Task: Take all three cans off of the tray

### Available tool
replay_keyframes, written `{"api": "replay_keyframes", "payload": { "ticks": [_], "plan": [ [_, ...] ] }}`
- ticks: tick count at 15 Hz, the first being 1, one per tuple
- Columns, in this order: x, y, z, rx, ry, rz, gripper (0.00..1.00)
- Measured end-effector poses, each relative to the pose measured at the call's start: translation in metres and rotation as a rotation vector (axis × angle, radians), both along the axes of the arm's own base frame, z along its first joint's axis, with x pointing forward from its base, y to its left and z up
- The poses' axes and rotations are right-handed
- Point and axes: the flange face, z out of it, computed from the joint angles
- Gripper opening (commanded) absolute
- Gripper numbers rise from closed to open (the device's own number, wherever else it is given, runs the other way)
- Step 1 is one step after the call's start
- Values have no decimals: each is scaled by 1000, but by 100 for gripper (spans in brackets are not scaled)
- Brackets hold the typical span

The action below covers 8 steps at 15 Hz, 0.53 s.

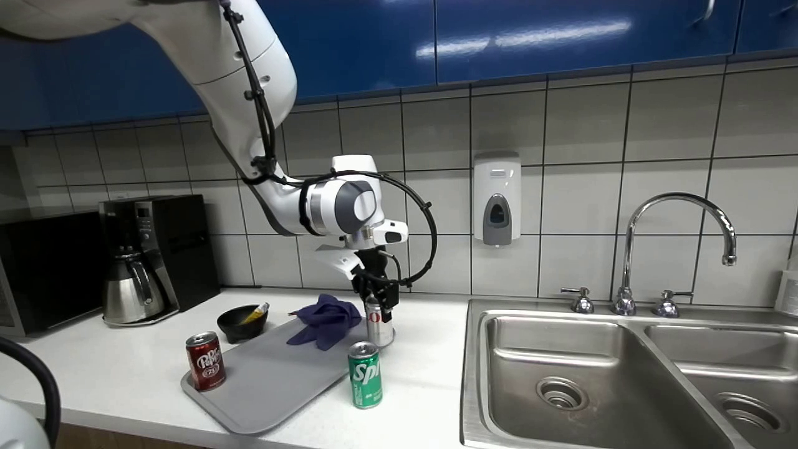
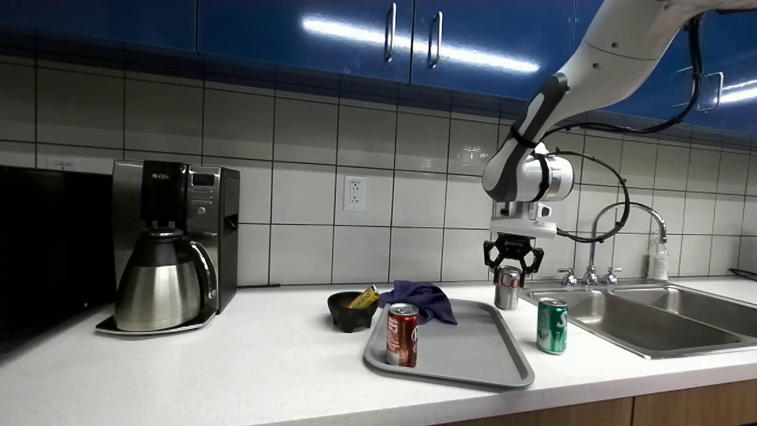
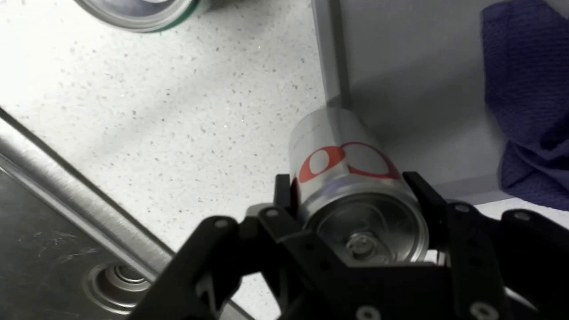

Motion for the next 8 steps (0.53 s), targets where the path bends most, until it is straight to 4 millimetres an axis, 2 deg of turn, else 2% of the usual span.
{"api": "replay_keyframes", "payload": {
  "ticks": [8],
  "plan": [
    [-8,-28,-3,-4,9,-48,38]
  ]
}}
